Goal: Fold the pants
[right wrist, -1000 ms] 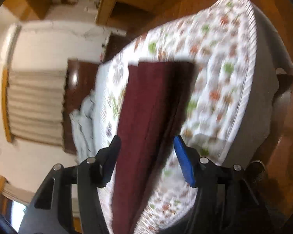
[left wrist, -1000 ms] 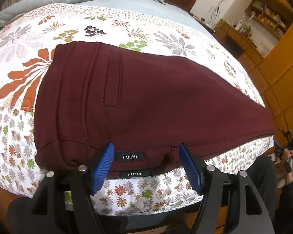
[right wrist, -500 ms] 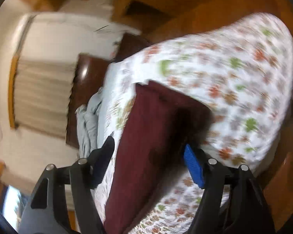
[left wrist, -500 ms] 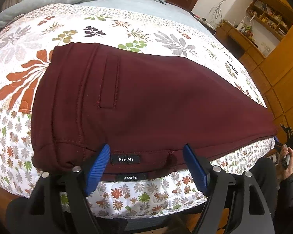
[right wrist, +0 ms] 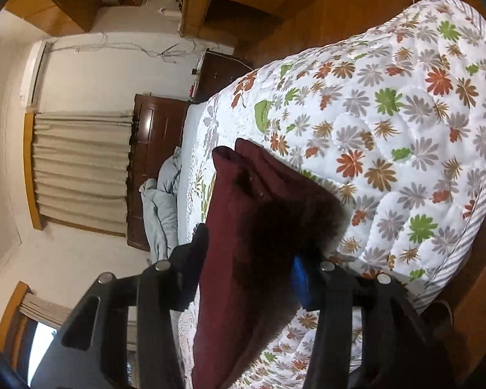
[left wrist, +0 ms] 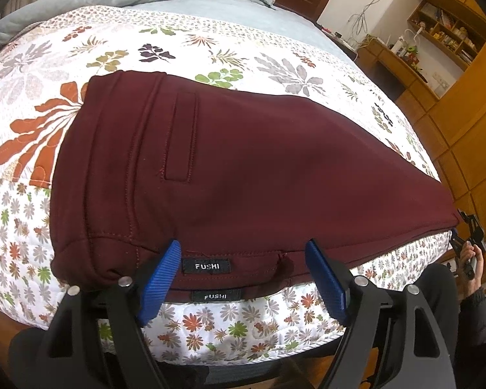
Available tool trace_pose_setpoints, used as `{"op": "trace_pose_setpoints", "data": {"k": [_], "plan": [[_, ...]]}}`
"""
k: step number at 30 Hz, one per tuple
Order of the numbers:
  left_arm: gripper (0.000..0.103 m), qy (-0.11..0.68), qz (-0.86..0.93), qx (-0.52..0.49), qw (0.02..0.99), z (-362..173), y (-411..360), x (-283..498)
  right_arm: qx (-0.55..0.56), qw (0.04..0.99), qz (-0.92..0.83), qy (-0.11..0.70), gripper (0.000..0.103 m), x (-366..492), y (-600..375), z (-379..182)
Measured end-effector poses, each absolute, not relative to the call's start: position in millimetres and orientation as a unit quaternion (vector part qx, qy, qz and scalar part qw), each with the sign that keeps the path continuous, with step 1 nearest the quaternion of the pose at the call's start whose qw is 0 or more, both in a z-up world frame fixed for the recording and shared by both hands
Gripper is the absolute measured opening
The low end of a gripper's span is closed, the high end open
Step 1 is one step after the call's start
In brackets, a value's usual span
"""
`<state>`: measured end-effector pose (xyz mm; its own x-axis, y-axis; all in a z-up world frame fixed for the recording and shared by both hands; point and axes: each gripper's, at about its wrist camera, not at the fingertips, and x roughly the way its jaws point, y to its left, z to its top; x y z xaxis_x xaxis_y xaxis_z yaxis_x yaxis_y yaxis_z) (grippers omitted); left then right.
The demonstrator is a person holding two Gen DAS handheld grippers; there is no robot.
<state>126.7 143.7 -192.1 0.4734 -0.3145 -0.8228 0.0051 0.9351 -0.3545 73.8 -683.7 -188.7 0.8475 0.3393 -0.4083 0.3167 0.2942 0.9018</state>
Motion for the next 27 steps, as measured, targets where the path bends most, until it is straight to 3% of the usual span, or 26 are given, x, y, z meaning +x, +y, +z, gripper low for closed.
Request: {"op": "trace_pose_setpoints", "data": {"k": [1, 3, 4, 5, 16, 17, 27], "plan": [[0.080, 0.504, -0.095, -0.154, 0.845, -192.2, 143.8, 126.5, 0.593, 0.755, 0.010, 0.278, 0.051, 74.6, -682.7, -188.8], [0.080, 0.504, -0.095, -0.153, 0.845, -192.1, 143.7, 126.4, 0.588, 0.758, 0.002, 0.283, 0.043, 75.8, -681.5, -187.7], [0.080, 0.504, -0.095, -0.154, 0.845, -191.9, 143.6, 126.3, 0.584, 0.759, -0.002, 0.288, 0.022, 76.6, -681.3, -186.8], [0.080, 0.504, -0.095, -0.154, 0.845, -192.1, 143.8, 126.3, 0.581, 0.760, -0.009, 0.289, 0.020, 84.0, -679.4, -183.2], [0.080, 0.500, -0.103, -0.168, 0.844, -191.6, 148.7, 126.4, 0.421, 0.851, -0.046, 0.312, 0.017, 115.7, -613.5, -73.9], [0.080, 0.498, -0.105, -0.171, 0.844, -191.4, 149.5, 126.0, 0.365, 0.875, -0.043, 0.314, 0.017, 124.2, -587.3, -42.3], [0.080, 0.478, -0.125, -0.183, 0.850, -181.8, 151.1, 118.6, 0.180, 0.934, -0.013, 0.307, 0.017, 143.1, -473.3, 45.1]]}}
